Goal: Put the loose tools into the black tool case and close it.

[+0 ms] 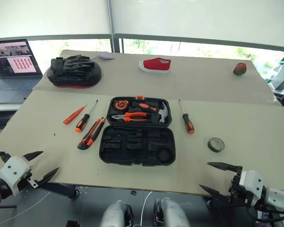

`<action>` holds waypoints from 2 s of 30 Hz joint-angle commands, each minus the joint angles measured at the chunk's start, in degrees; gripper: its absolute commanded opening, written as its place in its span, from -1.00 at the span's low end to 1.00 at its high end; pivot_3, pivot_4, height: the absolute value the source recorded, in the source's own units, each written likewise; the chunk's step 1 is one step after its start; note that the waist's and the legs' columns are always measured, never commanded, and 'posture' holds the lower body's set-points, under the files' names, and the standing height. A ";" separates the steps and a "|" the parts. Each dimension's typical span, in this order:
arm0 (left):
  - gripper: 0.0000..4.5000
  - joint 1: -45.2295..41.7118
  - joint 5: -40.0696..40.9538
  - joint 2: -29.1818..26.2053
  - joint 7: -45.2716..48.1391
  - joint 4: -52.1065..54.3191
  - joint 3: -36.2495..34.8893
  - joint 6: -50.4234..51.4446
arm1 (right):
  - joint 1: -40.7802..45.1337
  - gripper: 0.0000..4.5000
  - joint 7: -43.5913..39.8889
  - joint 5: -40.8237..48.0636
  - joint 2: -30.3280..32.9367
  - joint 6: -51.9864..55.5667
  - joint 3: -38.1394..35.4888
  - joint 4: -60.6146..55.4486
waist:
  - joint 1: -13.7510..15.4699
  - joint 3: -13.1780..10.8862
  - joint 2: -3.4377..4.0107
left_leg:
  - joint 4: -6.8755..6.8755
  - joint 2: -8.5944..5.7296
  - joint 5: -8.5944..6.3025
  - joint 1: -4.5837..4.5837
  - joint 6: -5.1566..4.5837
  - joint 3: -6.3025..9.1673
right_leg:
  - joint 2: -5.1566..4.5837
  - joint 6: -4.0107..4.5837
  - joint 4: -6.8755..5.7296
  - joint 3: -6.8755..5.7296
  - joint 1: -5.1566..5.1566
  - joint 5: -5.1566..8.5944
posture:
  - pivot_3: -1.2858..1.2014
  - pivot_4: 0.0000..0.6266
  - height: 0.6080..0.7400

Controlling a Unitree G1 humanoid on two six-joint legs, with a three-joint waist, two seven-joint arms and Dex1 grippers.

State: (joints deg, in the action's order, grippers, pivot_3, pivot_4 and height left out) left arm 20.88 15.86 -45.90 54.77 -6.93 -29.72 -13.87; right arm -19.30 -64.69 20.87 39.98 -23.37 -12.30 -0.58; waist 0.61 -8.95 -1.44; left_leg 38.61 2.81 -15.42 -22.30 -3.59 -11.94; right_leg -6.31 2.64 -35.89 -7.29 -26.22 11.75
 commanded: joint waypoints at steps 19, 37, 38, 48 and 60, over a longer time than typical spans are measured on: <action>1.00 -9.86 20.83 -9.03 -13.24 16.54 -8.08 57.35 | 12.43 0.98 6.42 9.11 -10.46 7.00 5.18 -16.79 | 0.74 0.03 -0.19 | 0.21 -0.03 0.19 -0.01 0.56 0.04 | -0.05 -0.17 -0.17 -0.04 0.01 0.05 | 0.03 -0.52 1.00; 1.00 -61.83 1.60 1.99 -21.13 -17.00 32.19 63.87 | 12.61 0.98 7.90 7.53 -12.65 6.97 7.37 -17.46 | -1.62 0.16 -0.37 | 0.31 0.04 0.47 0.13 0.83 -0.52 | 0.98 -0.37 -0.77 0.34 0.05 -0.12 | 0.03 -0.52 1.00; 1.00 -62.46 0.78 2.50 -21.52 -18.32 32.52 63.17 | 12.33 0.98 8.22 7.40 -12.64 7.06 7.49 -17.79 | -1.28 0.16 -0.37 | 0.32 0.03 0.45 0.19 0.88 -0.52 | 0.91 -0.34 -0.85 0.41 0.06 -0.10 | 0.03 -0.52 1.00; -0.34 -62.95 0.17 5.77 -22.00 -22.60 28.47 63.69 | 12.50 1.00 10.91 6.65 -11.44 8.02 6.65 -18.77 | -1.35 0.17 -0.38 | 0.37 0.02 0.48 0.29 0.85 -0.42 | 0.41 -0.25 -1.11 0.44 0.08 -0.02 | 0.03 -0.52 1.00; -0.81 -57.87 5.01 3.97 -12.64 -15.51 16.18 43.56 | 13.56 1.00 11.68 6.52 -10.30 9.08 6.16 -17.70 | -1.26 0.08 -0.61 | 0.43 0.01 0.54 0.15 0.75 -0.33 | 0.32 -0.23 -1.10 0.31 0.04 -0.03 | 0.03 -0.52 1.00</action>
State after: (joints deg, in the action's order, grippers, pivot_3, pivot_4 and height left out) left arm -36.97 20.03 -39.27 38.66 -25.92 -11.70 33.13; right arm -5.79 -53.40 27.06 29.07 -14.52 -4.59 -17.36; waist -0.65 -8.87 -2.05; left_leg 39.06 2.82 -14.88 -22.15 -2.83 -12.27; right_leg -5.99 2.41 -37.00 -6.99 -26.18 11.72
